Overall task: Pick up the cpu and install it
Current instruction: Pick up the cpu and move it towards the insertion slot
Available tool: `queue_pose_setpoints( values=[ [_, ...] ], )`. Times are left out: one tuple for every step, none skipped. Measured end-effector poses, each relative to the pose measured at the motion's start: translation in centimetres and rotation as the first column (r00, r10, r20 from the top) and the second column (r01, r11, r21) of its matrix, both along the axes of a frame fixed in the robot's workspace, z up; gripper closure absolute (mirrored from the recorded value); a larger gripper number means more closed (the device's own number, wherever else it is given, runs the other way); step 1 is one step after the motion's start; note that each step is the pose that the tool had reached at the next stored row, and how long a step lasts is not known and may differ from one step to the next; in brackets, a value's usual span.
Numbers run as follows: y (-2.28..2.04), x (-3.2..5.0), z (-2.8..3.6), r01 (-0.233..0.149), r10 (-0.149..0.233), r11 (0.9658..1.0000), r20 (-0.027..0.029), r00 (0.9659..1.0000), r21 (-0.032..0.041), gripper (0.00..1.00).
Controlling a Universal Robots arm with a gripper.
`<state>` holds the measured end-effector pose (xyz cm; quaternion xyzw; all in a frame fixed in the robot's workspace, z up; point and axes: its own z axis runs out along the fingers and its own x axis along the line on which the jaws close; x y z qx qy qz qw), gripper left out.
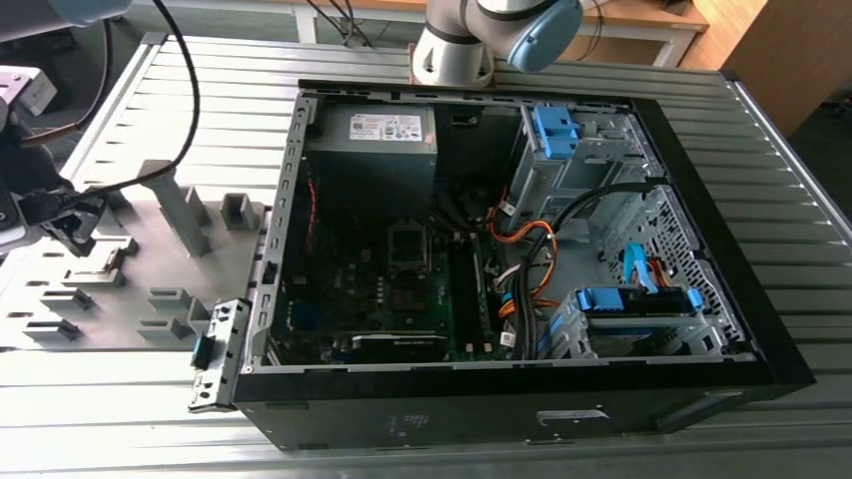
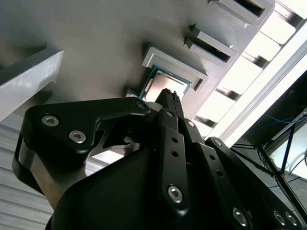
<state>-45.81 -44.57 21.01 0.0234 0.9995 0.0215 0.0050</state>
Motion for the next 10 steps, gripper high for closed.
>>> queue_pose_setpoints(
  values=[
    [0.0, -0.01, -0.03, 0.0, 0.0, 1.0, 0.0, 1.0, 0.0, 0.89],
    [0.0, -0.01, -0.03, 0.0, 0.0, 1.0, 0.0, 1.0, 0.0, 0.89],
    [0.0, -0.01, -0.03, 0.0, 0.0, 1.0, 0.0, 1.0, 0.0, 0.89],
    [0.0, -0.01, -0.03, 0.0, 0.0, 1.0, 0.0, 1.0, 0.0, 0.89],
    [0.0, -0.01, -0.03, 0.0, 0.0, 1.0, 0.0, 1.0, 0.0, 0.89],
    [0.0, -0.01, -0.06, 0.0, 0.0, 1.0, 0.0001, 1.0, 0.0001, 0.89],
    [0.0, -0.01, -0.12, 0.0, 0.0, 1.0, 0.0004, 1.0, 0.0002, 0.89],
    [0.0, -0.01, -0.18, 0.0, 0.0, 1.0, 0.0003, 1.0, 0.0002, 0.89],
    [0.0, -0.01, -0.21, 0.0, 0.0, 1.0, 0.0, 1.0, 0.0, 0.89],
    [0.0, -0.01, -0.26, 0.0, 0.0, 1.0, 0.0001, 1.0, 0.0001, 0.89]
  ],
)
